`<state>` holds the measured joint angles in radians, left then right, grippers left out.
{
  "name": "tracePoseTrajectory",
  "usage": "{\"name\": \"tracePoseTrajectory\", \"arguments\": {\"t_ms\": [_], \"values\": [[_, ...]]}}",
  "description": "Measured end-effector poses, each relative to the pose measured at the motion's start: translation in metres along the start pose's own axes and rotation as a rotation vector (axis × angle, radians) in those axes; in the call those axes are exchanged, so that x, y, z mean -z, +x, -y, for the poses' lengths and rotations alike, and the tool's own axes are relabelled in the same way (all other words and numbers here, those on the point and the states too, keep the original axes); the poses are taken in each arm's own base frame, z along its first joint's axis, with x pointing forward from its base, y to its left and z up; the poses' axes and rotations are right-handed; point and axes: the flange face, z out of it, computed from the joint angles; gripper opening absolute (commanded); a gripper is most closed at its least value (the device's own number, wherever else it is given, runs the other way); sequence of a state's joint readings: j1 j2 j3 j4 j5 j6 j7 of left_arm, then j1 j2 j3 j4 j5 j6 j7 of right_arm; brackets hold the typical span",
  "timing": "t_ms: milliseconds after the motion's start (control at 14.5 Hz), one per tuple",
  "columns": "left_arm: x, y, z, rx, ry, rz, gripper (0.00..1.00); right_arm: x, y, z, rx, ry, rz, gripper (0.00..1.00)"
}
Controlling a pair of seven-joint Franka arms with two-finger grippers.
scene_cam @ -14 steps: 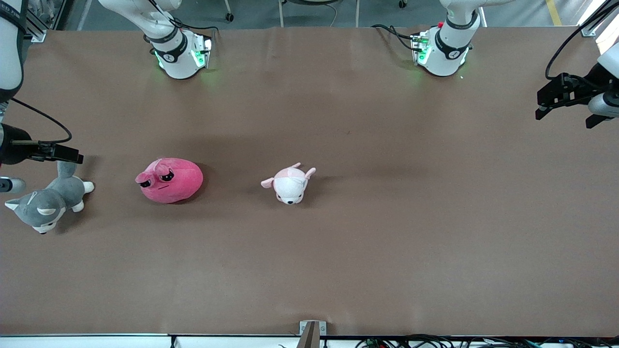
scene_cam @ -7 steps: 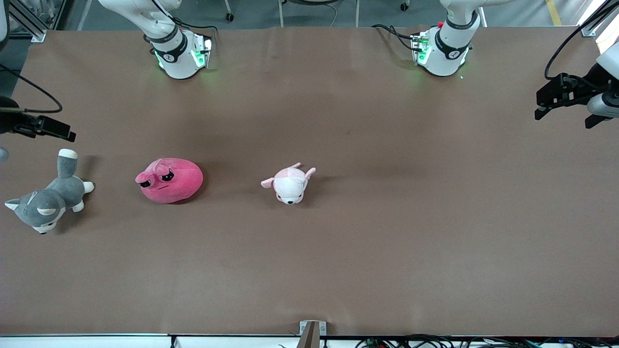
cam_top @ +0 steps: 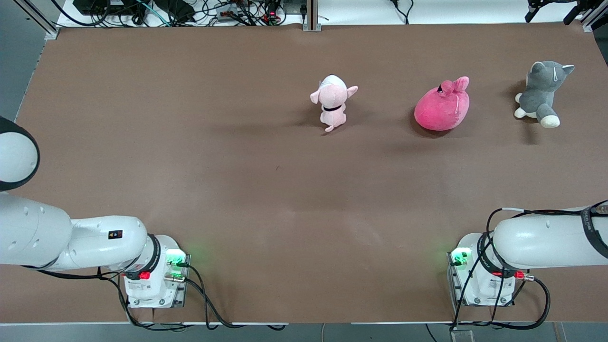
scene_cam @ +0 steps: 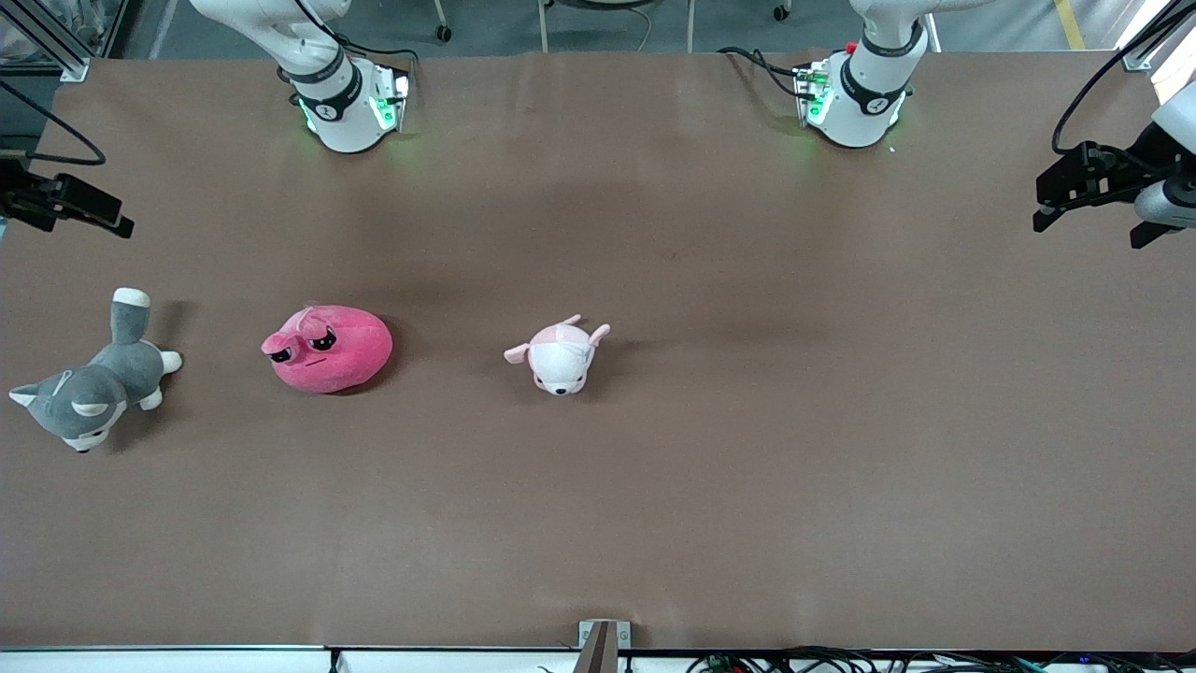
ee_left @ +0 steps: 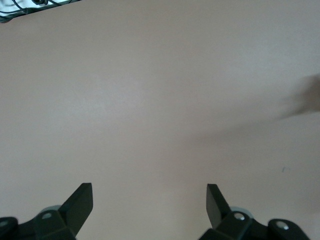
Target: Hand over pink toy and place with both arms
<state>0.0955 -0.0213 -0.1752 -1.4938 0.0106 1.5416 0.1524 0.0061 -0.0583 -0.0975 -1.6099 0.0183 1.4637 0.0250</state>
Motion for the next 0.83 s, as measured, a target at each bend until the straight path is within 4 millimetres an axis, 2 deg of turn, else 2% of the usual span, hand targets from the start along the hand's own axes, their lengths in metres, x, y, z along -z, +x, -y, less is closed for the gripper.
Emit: {"name": "tracePoseTrajectory", "arguments": {"t_ms": [483, 828], "values": [[0.0, 0.0, -0.002, 0.056, 0.0, 0.0, 1.0, 0.027, -0.021, -0.001, 0.004, 0.007, -0.053, 1.0], [0.0, 0.001, -0.004, 0.072, -0.02, -0.002, 1.0, 0.026, -0.022, 0.009, 0.043, 0.005, -0.049, 1.0]]}}
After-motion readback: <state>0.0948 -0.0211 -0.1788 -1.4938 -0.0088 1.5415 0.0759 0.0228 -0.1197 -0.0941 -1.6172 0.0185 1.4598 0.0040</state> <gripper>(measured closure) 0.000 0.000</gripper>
